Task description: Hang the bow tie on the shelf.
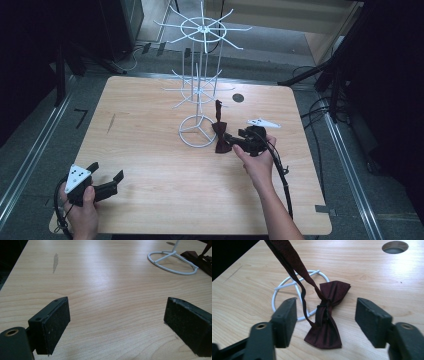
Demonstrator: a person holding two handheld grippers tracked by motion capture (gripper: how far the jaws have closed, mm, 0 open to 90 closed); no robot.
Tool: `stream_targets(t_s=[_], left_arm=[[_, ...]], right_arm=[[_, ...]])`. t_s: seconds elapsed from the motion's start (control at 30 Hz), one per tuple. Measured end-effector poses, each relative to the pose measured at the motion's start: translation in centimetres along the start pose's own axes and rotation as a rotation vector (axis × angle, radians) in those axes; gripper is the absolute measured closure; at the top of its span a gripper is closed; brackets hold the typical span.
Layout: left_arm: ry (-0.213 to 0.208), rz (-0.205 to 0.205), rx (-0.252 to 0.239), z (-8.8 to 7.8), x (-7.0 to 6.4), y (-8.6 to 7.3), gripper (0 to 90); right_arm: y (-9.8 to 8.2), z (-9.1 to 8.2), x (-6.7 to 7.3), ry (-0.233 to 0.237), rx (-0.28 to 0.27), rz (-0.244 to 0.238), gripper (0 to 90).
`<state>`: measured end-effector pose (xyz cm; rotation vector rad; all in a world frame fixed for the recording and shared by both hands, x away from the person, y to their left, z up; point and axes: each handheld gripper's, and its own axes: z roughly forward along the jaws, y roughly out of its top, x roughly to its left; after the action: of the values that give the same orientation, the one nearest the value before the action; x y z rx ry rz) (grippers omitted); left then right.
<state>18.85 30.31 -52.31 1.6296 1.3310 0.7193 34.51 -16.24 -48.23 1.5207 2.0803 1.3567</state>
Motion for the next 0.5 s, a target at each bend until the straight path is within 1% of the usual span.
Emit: stream_targets(t_s=[0.07,0.1,0.13,0.3,0.43,0.5], left_arm=[[0.000,0.000,0.000,0.0,0.0,0.0,7.2],[0.001,0.000,0.000,0.0,0.0,0.0,7.3],[0.001,0.000,0.000,0.0,0.0,0.0,7.3],[0.000,0.001,0.000,0.0,0.0,0.0,7.3],[0.000,0.002,0.000,0.0,0.0,0.0,7.2],[0.000,0.002,-0.001,0.0,0.0,0.0,7.3]], right_arm=[[-0.1,-0.2,-0.1,-0.003,-0.003,0.000,32.3],[-0.3,-0.7,-0.3,-0.013,-0.012,-0.005,28.7],[-0.3,-0.7,-0.3,-0.013,-0.012,-0.005,28.7],[-1.0,-2.0,-0.9,-0.011,-0.015,-0.013,22.4],[-1.3,-2.5,-1.2,-0.012,-0.023,-0.008,21.4],[-1.6,-3.1,-1.5,-0.013,-0.030,-0.007,20.3]])
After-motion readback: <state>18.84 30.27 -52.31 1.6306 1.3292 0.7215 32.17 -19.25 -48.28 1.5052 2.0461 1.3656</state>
